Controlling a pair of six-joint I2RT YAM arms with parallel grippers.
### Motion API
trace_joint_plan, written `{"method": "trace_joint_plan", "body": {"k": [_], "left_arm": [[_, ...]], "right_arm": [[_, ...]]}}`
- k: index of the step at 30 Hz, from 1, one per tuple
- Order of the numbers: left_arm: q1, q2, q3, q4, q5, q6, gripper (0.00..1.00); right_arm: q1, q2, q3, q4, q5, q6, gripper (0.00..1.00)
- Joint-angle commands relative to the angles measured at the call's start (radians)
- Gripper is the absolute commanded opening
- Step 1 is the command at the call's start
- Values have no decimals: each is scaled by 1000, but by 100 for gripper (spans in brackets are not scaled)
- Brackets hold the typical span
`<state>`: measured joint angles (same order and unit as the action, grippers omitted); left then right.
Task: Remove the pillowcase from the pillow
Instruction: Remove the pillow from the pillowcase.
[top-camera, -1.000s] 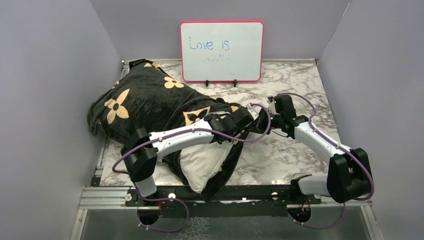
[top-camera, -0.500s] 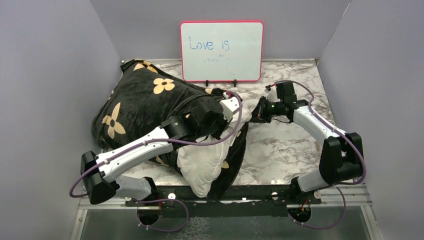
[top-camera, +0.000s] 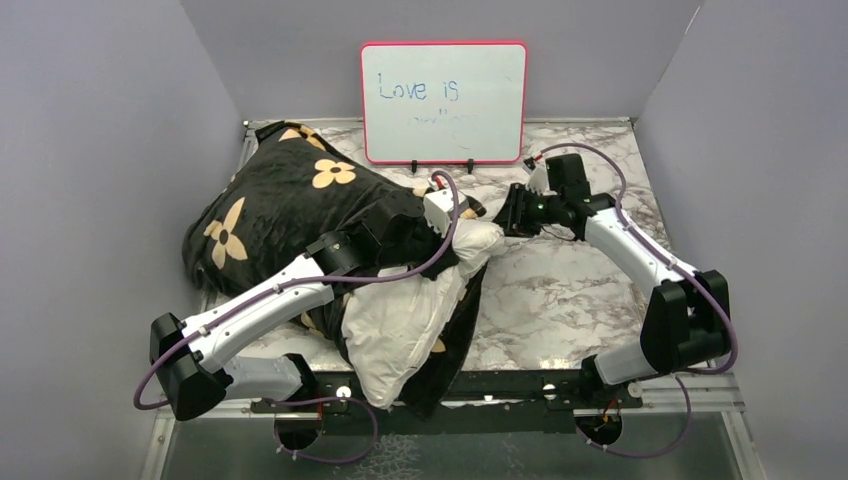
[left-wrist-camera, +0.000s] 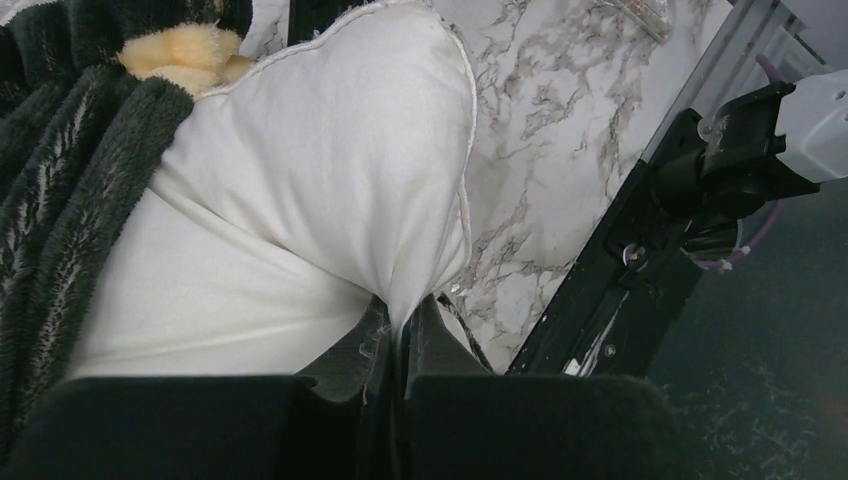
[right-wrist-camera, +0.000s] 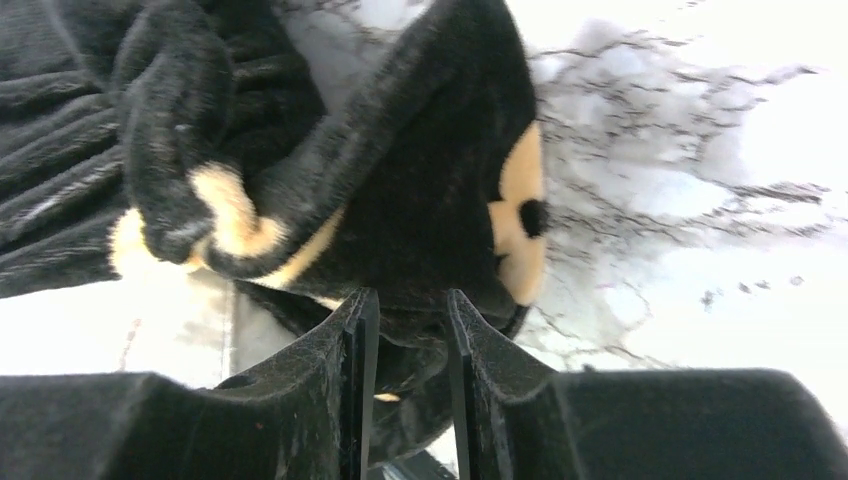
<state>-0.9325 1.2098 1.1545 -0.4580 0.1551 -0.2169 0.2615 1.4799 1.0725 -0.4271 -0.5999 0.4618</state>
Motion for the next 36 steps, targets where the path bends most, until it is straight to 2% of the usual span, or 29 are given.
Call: {"method": "trace_joint_plan", "body": {"k": [1, 6, 10, 12, 13, 16, 18, 19, 21, 22, 24, 27, 30, 33, 36], "left_arm": [[2, -18, 85, 186, 94, -49, 0], [19, -37, 111, 177, 165, -64, 0], [25, -44, 140, 161, 233, -67, 0], [28, -42, 152, 155, 273, -70, 0], [28, -39, 164, 149, 295, -75, 0], [29, -35, 179, 158, 350, -95, 0], [29, -41, 186, 185, 383, -110, 0], [28, -42, 190, 195, 399, -114, 0], [29, -41, 208, 204, 425, -124, 0], [28, -40, 216, 206, 438, -130, 0], [29, -41, 225, 215, 459, -145, 0], [28, -51, 219, 263, 495, -170, 0], [28, -69, 190, 324, 494, -198, 0], [29, -67, 174, 290, 414, -182, 0], [29, -82, 129, 293, 321, -177, 0]], "right_arm": [[2, -86, -60, -28, 176, 9, 39], [3, -79, -174, 178, -259, 1, 61], [14, -35, -136, 201, -358, -78, 69], [15, -5, -104, 215, -378, -100, 69], [15, 16, -87, 227, -391, -102, 66], [25, 72, -25, 267, -491, -83, 46], [42, 89, 9, 289, -463, -59, 34], [44, 95, 24, 289, -415, -50, 22], [44, 107, 70, 262, -238, -5, 4], [44, 124, 111, 229, -156, 14, 1], [45, 170, 198, 184, -84, 54, 1], [56, 258, 296, 174, -100, 133, 1], [105, 338, 366, 104, -56, 122, 1], [106, 361, 391, 37, -54, 96, 7], [79, 305, 394, -50, 25, 57, 19]]}}
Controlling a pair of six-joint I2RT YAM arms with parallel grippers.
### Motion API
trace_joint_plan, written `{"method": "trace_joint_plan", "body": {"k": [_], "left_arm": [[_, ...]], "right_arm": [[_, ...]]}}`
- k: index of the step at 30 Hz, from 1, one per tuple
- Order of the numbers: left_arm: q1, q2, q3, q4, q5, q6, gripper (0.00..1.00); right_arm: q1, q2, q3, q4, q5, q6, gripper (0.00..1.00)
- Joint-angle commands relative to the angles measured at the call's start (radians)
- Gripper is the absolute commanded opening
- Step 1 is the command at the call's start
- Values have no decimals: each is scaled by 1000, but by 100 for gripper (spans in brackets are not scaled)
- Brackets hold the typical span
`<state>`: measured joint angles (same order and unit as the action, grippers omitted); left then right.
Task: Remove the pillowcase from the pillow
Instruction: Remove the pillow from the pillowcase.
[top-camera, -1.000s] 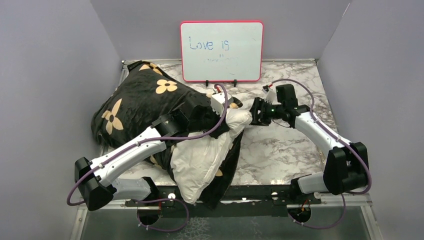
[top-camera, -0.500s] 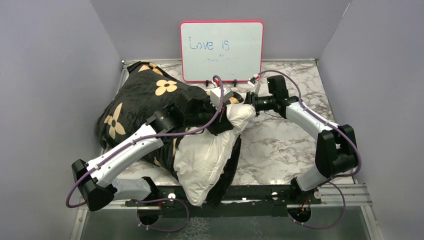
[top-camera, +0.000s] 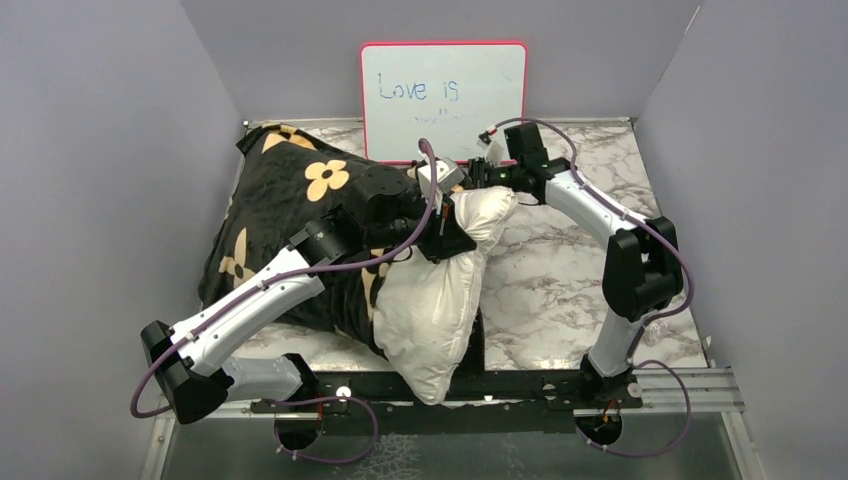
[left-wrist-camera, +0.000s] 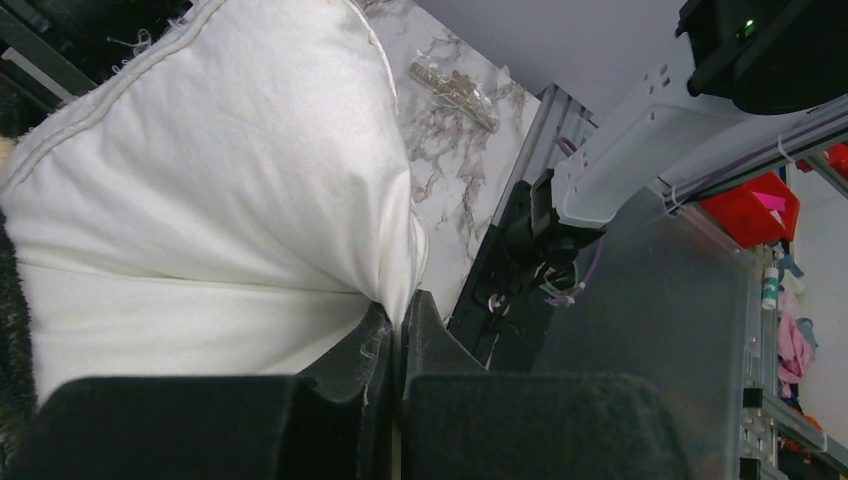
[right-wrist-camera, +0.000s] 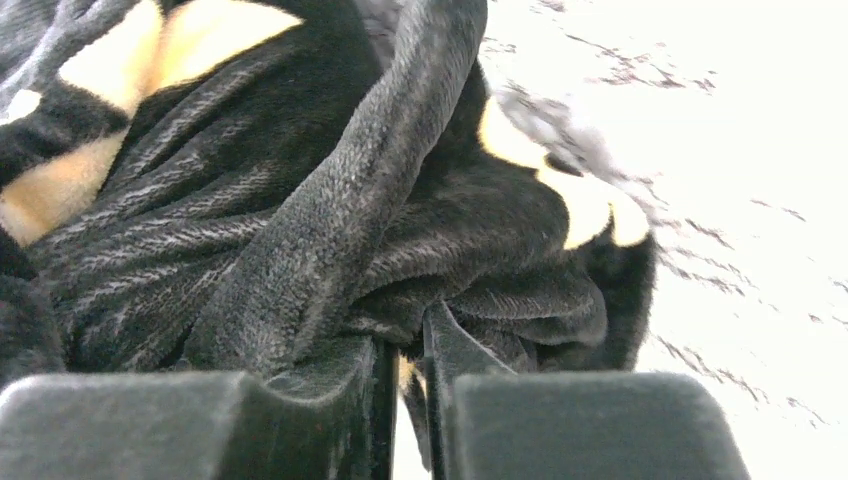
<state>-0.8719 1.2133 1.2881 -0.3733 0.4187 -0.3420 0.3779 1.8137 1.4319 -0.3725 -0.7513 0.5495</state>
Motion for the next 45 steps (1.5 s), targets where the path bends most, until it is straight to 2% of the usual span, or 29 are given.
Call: {"method": "trace_joint_plan", "body": {"k": [1, 5, 8, 9, 11, 15, 19, 20, 21, 22, 23, 24, 26, 31, 34, 35, 36, 37, 39, 40, 41, 42, 43, 45], "left_arm": [[-32, -91, -17, 210, 23, -49, 0], [-32, -80, -32, 183, -145, -40, 0], [-30, -59, -34, 180, -243, -48, 0], [-31, -53, -33, 182, -283, -57, 0], [-28, -43, -33, 188, -350, -67, 0], [6, 4, -21, 195, -397, -111, 0], [32, 66, -7, 189, -425, -170, 0], [44, 80, -1, 185, -441, -202, 0], [58, 101, 13, 179, -429, -233, 0], [75, 127, 41, 169, -390, -253, 0], [84, 163, 77, 148, -361, -263, 0], [87, 197, 119, 125, -347, -266, 0], [86, 252, 174, 118, -313, -266, 0], [84, 322, 240, 164, -242, -302, 0], [80, 337, 255, 189, -200, -311, 0], [79, 338, 253, 200, -178, -311, 0], [79, 334, 249, 207, -160, -311, 0], [78, 327, 242, 214, -148, -311, 0], [78, 302, 218, 217, -144, -298, 0], [77, 283, 207, 209, -156, -279, 0], [78, 268, 204, 184, -183, -255, 5], [77, 251, 210, 133, -233, -224, 20], [78, 238, 220, 79, -309, -195, 40], [84, 214, 242, -53, -423, -145, 76]], "right_arm": [[-50, -59, 26, -128, 210, -41, 25], [-106, -209, -49, -206, 365, -52, 49], [-128, -354, -140, -261, 556, -21, 57], [-129, -411, -180, -261, 598, -17, 62], [-129, -520, -277, -265, 625, -3, 64], [-129, -730, -447, -215, 496, 30, 64], [-129, -920, -616, -91, 288, 105, 71], [-129, -970, -659, -21, 198, 121, 73], [-129, -1005, -694, 61, 93, 133, 84], [-129, -1028, -715, 147, -13, 158, 88], [-129, -1035, -736, 254, -98, 200, 90], [-129, -1026, -753, 328, -174, 248, 98], [-126, -986, -750, 343, -231, 252, 100], [-70, -819, -656, 260, -163, 172, 100], [25, -701, -612, 221, 10, 138, 100], [51, -657, -602, 232, 25, 133, 100], [71, -617, -587, 240, 23, 133, 96], [86, -581, -572, 242, 20, 134, 87], [97, -551, -549, 219, 66, 129, 55], [98, -562, -549, 206, 116, 120, 47], [98, -580, -549, 188, 175, 106, 36], [98, -606, -547, 158, 255, 95, 22], [98, -634, -548, 132, 321, 87, 4], [96, -675, -554, 93, 403, 50, 1]]}}
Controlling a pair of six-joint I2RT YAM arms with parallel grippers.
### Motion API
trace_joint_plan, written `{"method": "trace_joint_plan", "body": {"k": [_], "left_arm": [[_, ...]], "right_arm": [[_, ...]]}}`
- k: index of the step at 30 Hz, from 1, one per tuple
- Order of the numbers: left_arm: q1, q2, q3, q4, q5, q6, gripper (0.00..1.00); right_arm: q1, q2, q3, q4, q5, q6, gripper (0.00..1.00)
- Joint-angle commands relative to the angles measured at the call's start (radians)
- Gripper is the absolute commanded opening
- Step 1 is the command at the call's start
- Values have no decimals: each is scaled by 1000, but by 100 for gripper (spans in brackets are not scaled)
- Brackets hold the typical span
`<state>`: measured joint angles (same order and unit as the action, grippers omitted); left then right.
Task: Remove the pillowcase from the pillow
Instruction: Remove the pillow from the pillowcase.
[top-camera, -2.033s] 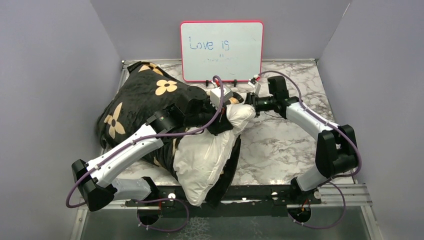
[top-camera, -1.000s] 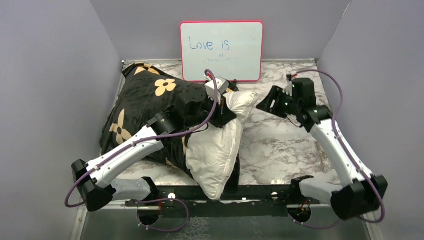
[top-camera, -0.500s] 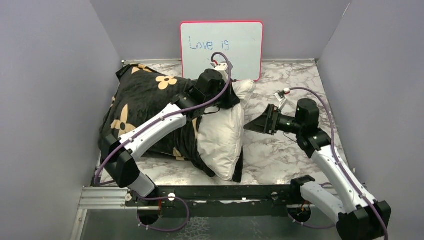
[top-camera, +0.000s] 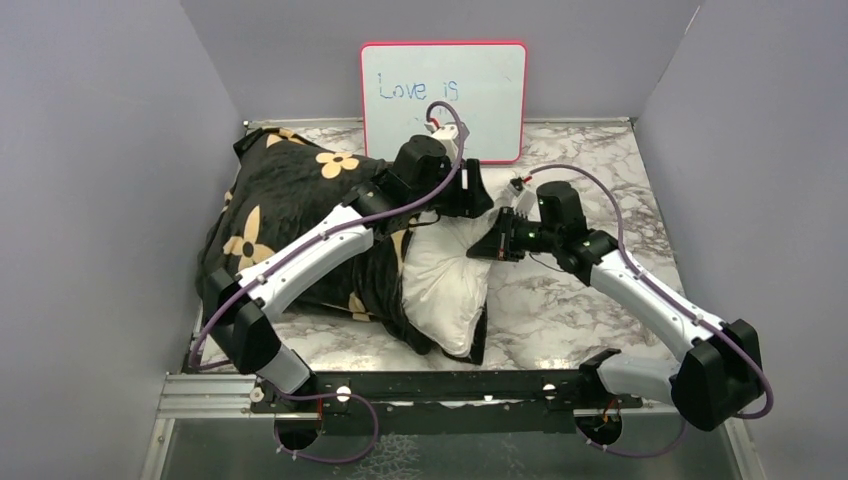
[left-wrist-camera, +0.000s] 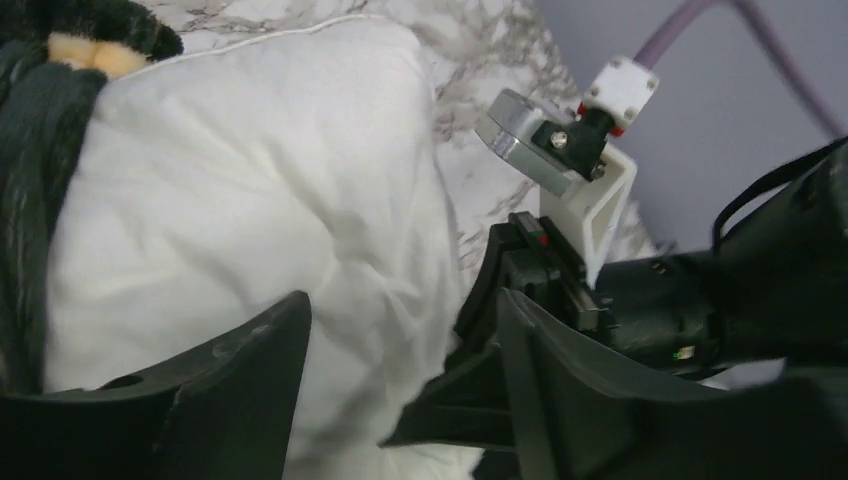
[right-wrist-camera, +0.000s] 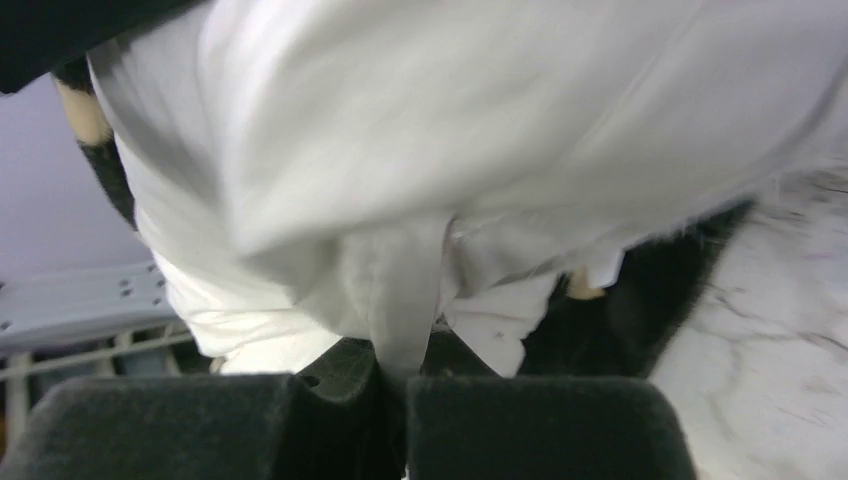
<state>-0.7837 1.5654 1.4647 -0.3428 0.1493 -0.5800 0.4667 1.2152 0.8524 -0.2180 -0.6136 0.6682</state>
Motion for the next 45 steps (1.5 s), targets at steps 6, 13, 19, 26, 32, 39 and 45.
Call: {"method": "trace_joint_plan", "body": {"k": [6, 13, 19, 26, 32, 39, 45], "left_arm": [[52, -137, 169, -283, -315, 240, 99], [116, 58, 362, -382, -141, 434, 99], [118, 314, 517, -427, 91, 546, 99], [132, 561, 741, -570, 80, 586, 88], [178, 501, 640, -565, -207, 476, 25], [273, 346, 509, -487, -311, 437, 1], [336, 325, 516, -467, -189, 417, 7]], "right_arm": [[8, -129, -39, -107, 171, -175, 0], [7, -289, -155, -33, 58, -272, 0], [7, -326, -164, -66, 90, -344, 1], [8, -315, -174, -76, 118, -329, 1], [8, -343, -160, -145, 396, -233, 1], [7, -343, -125, -255, 693, -160, 0], [8, -310, -120, -251, 642, -163, 1]]}}
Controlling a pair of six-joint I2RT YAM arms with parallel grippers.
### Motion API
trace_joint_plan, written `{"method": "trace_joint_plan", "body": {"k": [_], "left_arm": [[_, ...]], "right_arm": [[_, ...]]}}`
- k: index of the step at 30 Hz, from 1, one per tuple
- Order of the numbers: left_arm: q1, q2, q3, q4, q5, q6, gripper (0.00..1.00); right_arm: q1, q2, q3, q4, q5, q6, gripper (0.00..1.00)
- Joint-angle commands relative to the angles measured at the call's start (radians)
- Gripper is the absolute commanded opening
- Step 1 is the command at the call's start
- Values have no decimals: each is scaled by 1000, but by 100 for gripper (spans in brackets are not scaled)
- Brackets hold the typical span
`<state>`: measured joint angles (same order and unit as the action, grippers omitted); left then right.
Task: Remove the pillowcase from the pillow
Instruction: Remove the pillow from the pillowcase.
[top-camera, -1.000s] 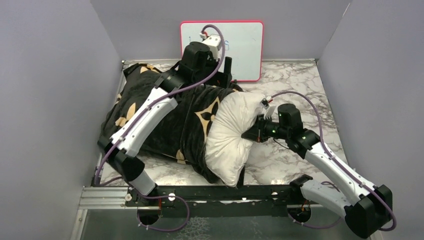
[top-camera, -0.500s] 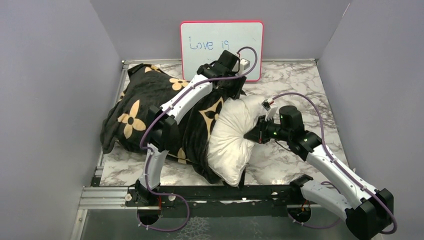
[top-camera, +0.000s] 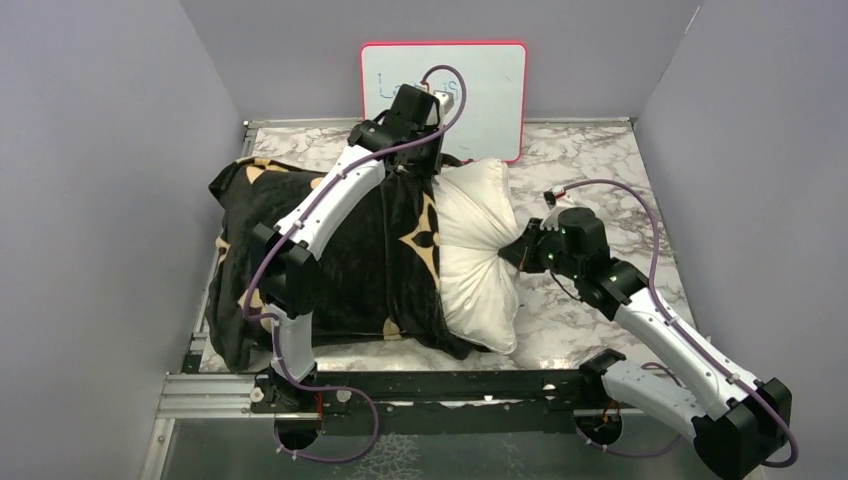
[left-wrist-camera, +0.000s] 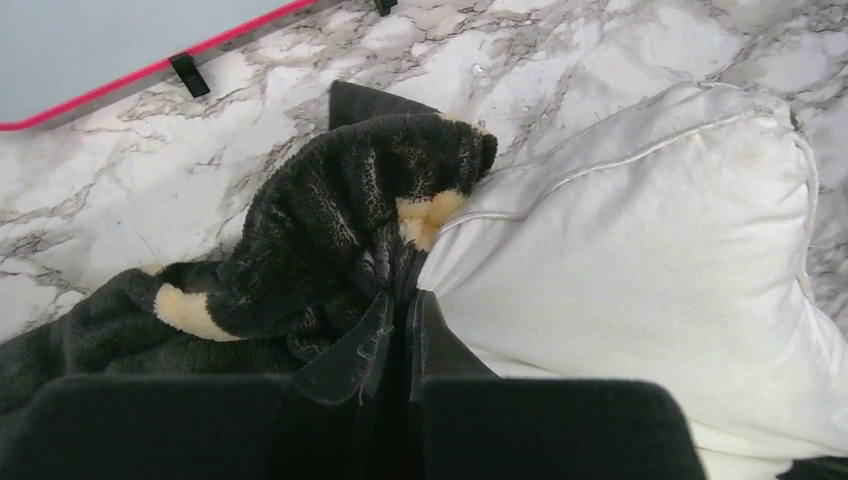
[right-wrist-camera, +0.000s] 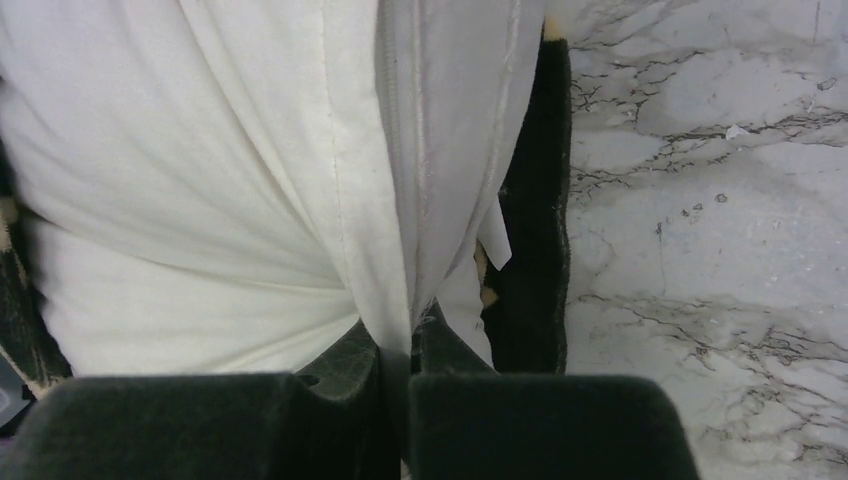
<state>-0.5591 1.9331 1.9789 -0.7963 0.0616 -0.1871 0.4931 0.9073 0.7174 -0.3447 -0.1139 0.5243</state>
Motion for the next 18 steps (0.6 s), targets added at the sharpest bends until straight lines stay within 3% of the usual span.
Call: {"method": "trace_joint_plan", "body": {"k": [1, 4, 8, 12, 15, 18], "left_arm": [[111, -40, 3, -8, -26, 27, 8], [111, -26, -5, 15, 160, 27, 20], [111, 27, 11, 18, 352, 45, 60], [111, 90, 85, 19, 336, 37, 78], [111, 177, 201, 5, 347, 38, 82], [112, 276, 310, -32, 489, 56, 88]], "right_arm": [[-19, -3, 10, -112, 125, -28, 0], [-19, -20, -1, -53, 4, -68, 1], [-19, -45, -10, 8, -121, -117, 1], [-19, -41, -10, 32, -185, -149, 1], [-19, -29, -2, 28, -230, -169, 1], [-18, -19, 3, 27, -253, -171, 1]]}}
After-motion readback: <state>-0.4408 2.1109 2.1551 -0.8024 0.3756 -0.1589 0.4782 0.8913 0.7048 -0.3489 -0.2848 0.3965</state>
